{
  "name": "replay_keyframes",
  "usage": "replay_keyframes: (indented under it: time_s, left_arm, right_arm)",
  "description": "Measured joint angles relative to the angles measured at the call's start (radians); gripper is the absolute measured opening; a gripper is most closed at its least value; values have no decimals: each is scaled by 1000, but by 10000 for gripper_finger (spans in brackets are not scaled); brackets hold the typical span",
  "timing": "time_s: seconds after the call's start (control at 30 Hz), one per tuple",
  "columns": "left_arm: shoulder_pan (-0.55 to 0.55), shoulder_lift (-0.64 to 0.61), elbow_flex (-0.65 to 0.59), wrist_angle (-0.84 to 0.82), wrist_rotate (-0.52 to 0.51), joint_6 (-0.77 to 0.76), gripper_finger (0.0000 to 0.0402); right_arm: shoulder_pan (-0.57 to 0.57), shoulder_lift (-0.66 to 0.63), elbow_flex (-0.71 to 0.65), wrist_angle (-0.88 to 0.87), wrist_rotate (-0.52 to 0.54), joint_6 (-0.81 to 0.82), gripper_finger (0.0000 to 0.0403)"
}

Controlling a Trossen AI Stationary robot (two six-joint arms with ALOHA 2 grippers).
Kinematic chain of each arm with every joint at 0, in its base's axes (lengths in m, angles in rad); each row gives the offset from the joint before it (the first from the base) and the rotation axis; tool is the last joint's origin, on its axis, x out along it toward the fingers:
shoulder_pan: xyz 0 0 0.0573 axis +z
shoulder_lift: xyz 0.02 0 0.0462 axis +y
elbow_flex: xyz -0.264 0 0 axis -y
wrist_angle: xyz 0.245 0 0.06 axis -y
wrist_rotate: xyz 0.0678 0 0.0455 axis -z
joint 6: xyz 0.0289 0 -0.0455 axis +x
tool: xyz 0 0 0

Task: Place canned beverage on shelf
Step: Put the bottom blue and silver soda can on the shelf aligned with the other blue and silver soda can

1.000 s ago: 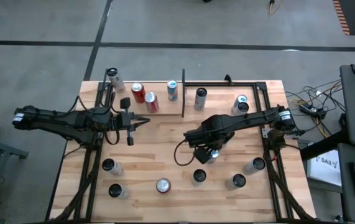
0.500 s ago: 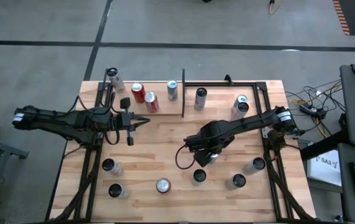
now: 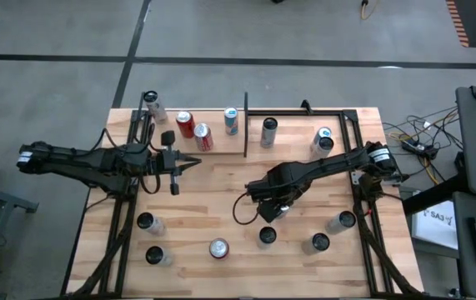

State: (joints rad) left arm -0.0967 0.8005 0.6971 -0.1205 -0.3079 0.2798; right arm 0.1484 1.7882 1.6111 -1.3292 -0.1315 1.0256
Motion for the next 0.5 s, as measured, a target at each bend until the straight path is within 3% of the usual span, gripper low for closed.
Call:
replay_keyframes:
  time_s: [0.23,0.5]
  left_arm:
    - [0,0,0,0,0,0,0]
    - [0,0,0,1,3,-21,0]
  right_arm:
    - [-50,0,101,-25,19,-60,226]
    - [-130,0,294,-11,222,-227,226]
